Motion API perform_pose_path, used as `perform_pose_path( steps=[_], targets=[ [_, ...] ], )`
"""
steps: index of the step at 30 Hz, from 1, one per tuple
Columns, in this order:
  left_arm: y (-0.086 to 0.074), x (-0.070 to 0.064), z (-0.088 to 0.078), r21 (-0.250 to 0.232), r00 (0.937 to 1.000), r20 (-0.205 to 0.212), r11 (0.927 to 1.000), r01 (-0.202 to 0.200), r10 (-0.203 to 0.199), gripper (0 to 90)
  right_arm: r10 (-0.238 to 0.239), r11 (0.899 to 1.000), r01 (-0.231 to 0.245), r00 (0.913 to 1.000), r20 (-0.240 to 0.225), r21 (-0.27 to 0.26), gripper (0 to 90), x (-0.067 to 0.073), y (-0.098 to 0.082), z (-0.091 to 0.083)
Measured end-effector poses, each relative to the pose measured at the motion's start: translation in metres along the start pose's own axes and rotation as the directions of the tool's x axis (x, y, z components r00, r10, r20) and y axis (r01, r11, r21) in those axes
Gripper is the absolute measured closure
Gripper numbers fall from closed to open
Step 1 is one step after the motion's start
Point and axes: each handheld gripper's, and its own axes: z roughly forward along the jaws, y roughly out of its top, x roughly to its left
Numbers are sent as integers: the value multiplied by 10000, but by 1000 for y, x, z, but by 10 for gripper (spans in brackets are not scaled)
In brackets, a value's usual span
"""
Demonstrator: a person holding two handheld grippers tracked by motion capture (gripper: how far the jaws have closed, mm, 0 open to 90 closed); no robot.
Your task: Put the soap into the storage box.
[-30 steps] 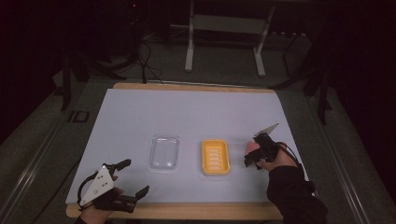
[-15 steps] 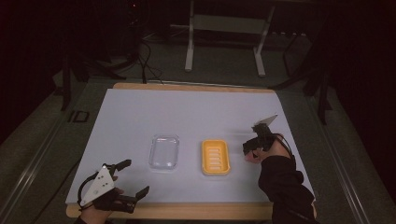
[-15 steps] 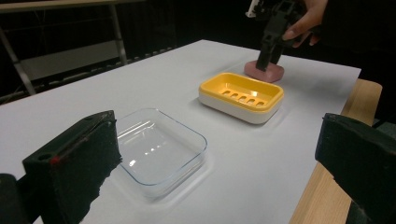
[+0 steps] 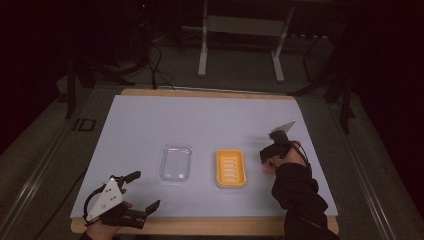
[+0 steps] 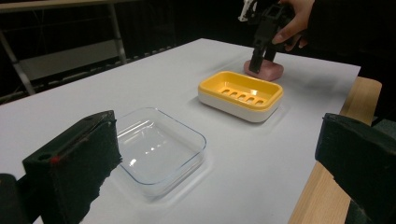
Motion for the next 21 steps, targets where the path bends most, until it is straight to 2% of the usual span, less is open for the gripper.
perform_pose_path(
  steps=[8, 17, 21],
  targets=[
    [0, 0, 0, 43, 10000, 23, 10000, -44, 44, 2, 115, 9997, -114, 9999, -42, 202, 361, 1, 2, 5],
    [0, -1, 0, 60, 10000, 27, 9999, -82, 81, 2, -133, 9997, 131, 9999, 107, 187, 369, 4, 1, 4],
    [0, 0, 0, 58, 10000, 22, 10000, -63, 63, 2, -73, 9999, 72, 9999, 141, 83, 371, 3, 0, 2]
  ],
)
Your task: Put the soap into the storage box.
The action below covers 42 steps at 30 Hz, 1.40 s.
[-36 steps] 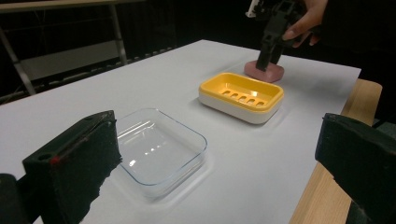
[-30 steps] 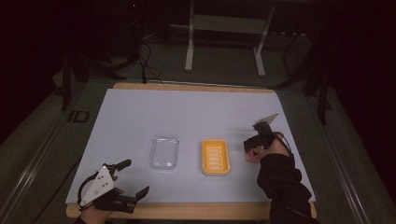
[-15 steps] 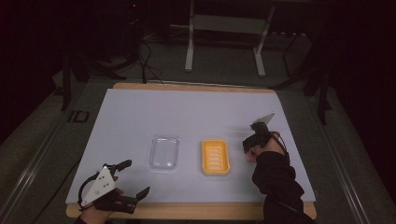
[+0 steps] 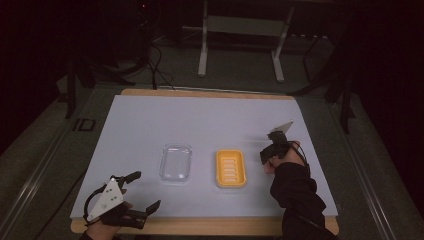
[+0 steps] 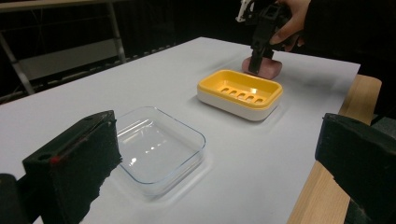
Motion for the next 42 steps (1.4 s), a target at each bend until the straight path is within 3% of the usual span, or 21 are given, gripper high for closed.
perform_pose_path(
  steps=[9, 28, 32, 39, 42],
  targets=[
    [0, 0, 1, 27, 10000, 4, 10000, -3, 3, 2, -418, 9991, 418, 9991, 58, 78, 371, 4, -1, -6],
    [4, 0, 11, -75, 9982, 576, 9998, -169, 173, 2, -480, 9984, 489, 9983, 318, -271, 372, 8, -6, -32],
    [5, 1, 15, -88, 9977, 655, 9998, -154, 159, 2, -422, 9982, 433, 9987, 271, -416, 372, 12, -7, -41],
    [6, -1, 18, -50, 9967, 776, 9997, -238, 241, 2, -831, 9940, 844, 9963, 217, -701, 372, 25, -12, -55],
    [6, -1, 18, -66, 9969, 751, 9997, -245, 249, 2, -997, 9915, 986, 9950, -89, -849, 372, 32, -14, -61]
  ],
)
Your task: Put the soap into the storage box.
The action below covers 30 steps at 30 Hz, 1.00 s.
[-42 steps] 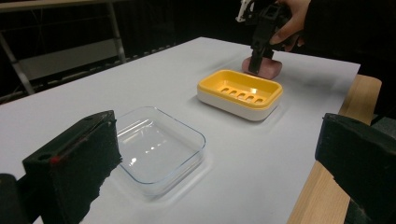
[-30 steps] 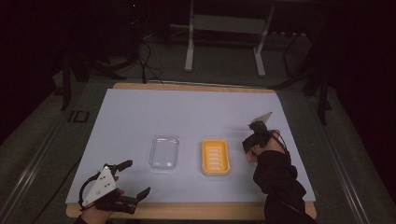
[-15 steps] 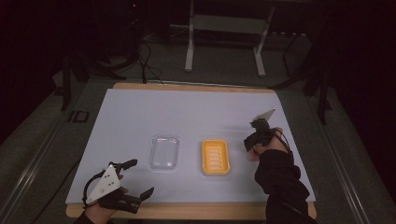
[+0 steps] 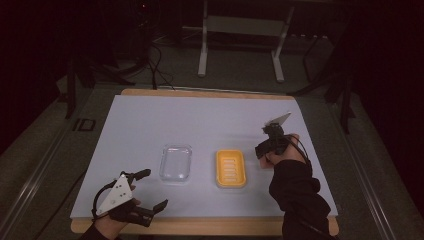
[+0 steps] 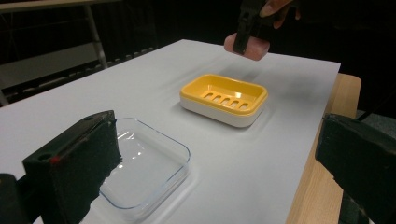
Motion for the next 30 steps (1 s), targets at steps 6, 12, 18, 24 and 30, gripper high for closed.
perform_pose_path(
  steps=[6, 12, 18, 24, 30],
  targets=[
    [0, 0, 0, 10, 10000, -27, 10000, -4, 4, 2, -352, 9986, 340, 9990, -285, -411, 372, 24, 0, -10],
    [0, 0, 0, 25, 10000, -11, 10000, -13, 13, 2, -651, 9963, 629, 9973, -353, -587, 372, 46, 1, -13],
    [0, 0, 0, 30, 10000, -16, 10000, -2, 2, 2, -870, 9935, 820, 9942, -627, -785, 372, 66, 0, -14],
    [0, 0, 0, 41, 10000, -13, 10000, -26, 27, 2, -1013, 9928, 956, 9916, -801, -719, 372, 83, -3, -5],
    [0, 0, 0, 42, 10000, -25, 10000, -7, 8, 2, -975, 9931, 898, 9895, -1069, -755, 373, 91, -7, 2]
  ],
)
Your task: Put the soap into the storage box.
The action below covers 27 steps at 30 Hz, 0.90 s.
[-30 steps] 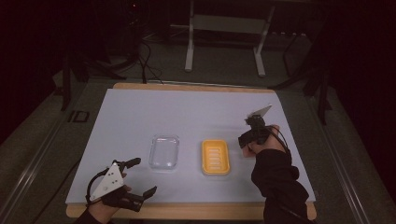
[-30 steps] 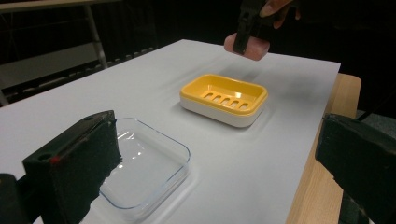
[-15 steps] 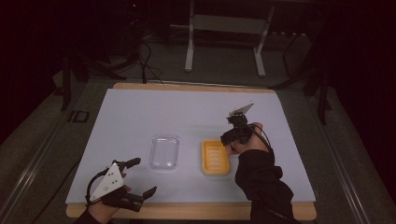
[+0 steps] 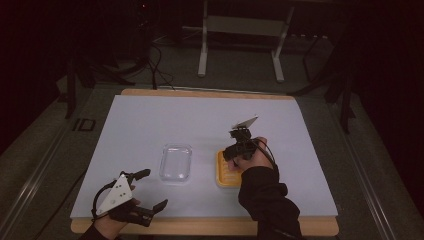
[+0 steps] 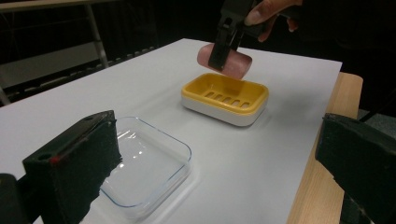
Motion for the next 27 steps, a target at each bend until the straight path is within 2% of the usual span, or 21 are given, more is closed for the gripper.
perform_pose_path(
  steps=[3, 11, 20, 27],
  targets=[
    [0, 0, 0, 6, 10000, -2, 10000, -10, 10, 2, 60, 10000, -60, 9999, -108, -27, 373, 3, -3, 6],
    [0, 0, 0, 16, 10000, 27, 10000, -33, 33, 2, 130, 9995, -127, 9999, -105, 300, 373, 8, -10, 30],
    [0, -1, 0, 18, 10000, 40, 10000, -38, 38, 2, 341, 9985, -344, 9994, 79, 422, 372, 8, -12, 45],
    [0, -1, 1, 28, 10000, 51, 10000, -56, 56, 2, 472, 9979, -475, 9989, 76, 443, 371, 8, -12, 47]
  ],
)
